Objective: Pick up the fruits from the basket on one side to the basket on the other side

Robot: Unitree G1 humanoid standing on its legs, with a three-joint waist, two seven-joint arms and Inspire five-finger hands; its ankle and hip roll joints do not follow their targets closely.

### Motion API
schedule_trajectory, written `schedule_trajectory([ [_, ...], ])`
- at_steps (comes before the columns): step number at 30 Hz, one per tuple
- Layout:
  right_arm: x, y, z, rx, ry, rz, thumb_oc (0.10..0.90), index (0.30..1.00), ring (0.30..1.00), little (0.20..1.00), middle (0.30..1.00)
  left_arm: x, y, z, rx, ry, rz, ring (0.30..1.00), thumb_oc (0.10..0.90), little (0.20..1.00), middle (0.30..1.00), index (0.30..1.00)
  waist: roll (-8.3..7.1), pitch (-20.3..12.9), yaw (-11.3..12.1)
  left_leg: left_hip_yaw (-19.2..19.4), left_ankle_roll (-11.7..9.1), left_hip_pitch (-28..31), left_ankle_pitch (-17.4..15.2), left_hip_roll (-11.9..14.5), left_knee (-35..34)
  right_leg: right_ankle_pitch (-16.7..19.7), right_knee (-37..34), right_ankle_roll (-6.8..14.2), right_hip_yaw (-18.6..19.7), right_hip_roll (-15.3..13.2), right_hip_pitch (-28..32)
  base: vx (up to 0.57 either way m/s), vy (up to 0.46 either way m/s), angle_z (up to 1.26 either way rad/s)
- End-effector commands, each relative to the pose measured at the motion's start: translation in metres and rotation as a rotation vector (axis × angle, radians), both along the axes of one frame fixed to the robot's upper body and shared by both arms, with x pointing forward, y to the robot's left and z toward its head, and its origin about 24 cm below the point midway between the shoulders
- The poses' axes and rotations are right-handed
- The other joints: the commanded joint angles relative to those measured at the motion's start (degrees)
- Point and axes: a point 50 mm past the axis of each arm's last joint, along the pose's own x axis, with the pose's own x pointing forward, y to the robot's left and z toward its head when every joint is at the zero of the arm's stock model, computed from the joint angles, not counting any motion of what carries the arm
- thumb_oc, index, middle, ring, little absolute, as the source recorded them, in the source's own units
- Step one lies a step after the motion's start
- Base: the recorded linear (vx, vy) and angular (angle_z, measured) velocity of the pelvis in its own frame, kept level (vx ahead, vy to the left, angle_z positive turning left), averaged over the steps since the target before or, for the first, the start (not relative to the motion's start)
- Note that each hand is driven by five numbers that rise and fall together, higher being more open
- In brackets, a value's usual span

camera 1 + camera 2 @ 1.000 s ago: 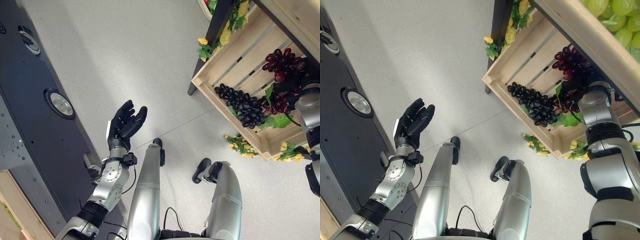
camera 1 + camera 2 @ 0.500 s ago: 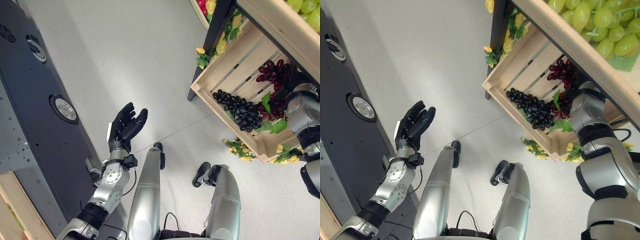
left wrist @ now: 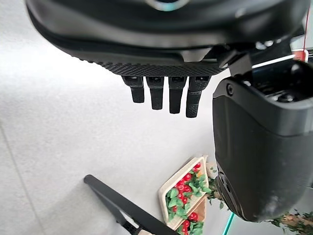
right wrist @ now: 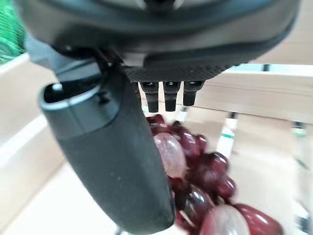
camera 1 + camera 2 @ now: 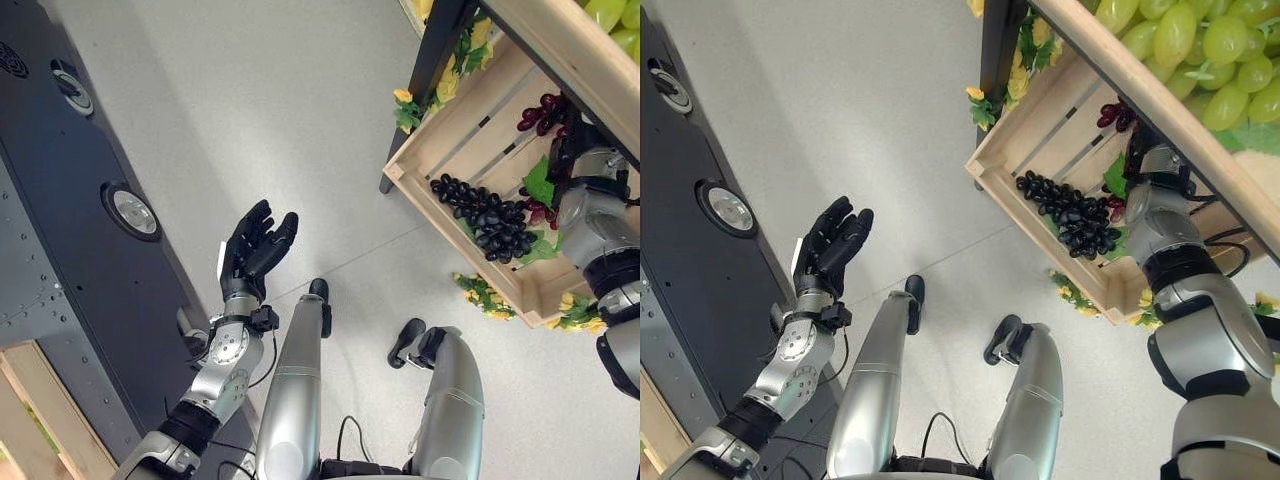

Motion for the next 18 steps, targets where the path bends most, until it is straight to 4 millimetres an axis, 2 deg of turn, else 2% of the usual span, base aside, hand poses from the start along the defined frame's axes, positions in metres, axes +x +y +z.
schedule_trajectory([
  [1, -0.015, -0.001, 0.067, -0.228, -0.238, 0.03, 0.8, 0.9, 0.9, 0.9, 0.9, -0.002, -0.024, 0.031, -0.08, -0.21, -0.064, 0.9, 0.8, 0.9, 0.9, 0.9, 3.06, -0.8, -0.15, 1.69, 3.56, 5.34, -3.87, 2.05, -3.2, 8.71, -5.71, -3.71, 0.08, 0.42, 0.3, 0.0, 0.0, 0.0],
  [18, -0.009, 0.04, 0.018, -0.296, -0.168, 0.25, 0.8, 0.9, 0.9, 0.9, 0.9, 0.001, -0.024, 0.028, -0.079, -0.212, -0.038, 0.9, 0.8, 0.9, 0.9, 0.9, 2.78, -0.8, -0.95, 2.82, 2.96, 10.14, -2.35, 2.38, -7.88, 9.82, -9.51, -2.67, -0.51, 0.57, 4.43, 0.0, 0.001, 0.02],
])
